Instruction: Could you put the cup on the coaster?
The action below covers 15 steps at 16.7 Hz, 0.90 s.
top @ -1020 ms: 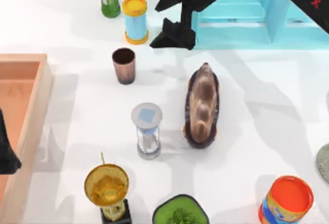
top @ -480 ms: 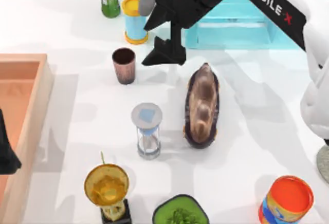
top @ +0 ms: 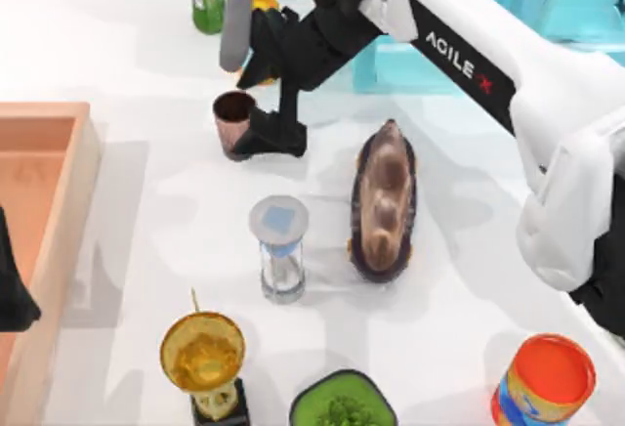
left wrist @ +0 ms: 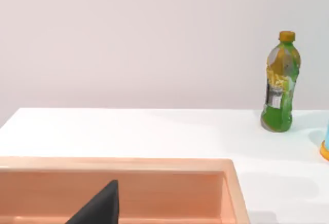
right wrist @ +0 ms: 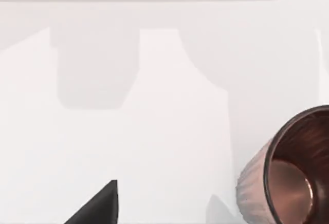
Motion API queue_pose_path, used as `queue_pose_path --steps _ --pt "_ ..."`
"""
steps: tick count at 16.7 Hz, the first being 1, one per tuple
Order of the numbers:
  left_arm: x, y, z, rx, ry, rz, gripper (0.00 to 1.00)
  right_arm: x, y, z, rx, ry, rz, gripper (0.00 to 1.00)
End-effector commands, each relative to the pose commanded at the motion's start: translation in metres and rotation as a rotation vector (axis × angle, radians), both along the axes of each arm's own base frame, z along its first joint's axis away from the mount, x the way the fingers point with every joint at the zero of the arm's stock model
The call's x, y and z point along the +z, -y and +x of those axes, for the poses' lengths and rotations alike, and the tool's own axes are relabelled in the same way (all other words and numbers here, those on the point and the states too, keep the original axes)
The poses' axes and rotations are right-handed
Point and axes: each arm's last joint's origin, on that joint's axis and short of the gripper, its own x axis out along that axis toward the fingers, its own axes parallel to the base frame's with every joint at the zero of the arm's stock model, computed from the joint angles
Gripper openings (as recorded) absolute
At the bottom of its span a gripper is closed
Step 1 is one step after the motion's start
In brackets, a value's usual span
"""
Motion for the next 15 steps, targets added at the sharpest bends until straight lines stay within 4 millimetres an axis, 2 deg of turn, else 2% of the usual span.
queue_pose_path --steps 3,7,15 --pt "0.000 0.000 0.000 0.000 0.000 0.000 1.00 -0.023 -0.019 -0.004 -0.001 0.001 0.002 1.00" --pt "0.000 0.000 0.000 0.000 0.000 0.000 1.00 -0.026 -0.021 -0.004 -0.002 0.002 0.003 1.00" --pt "0.000 0.000 0.000 0.000 0.000 0.000 1.00 -0.026 -0.021 -0.004 -0.002 0.002 0.003 0.40"
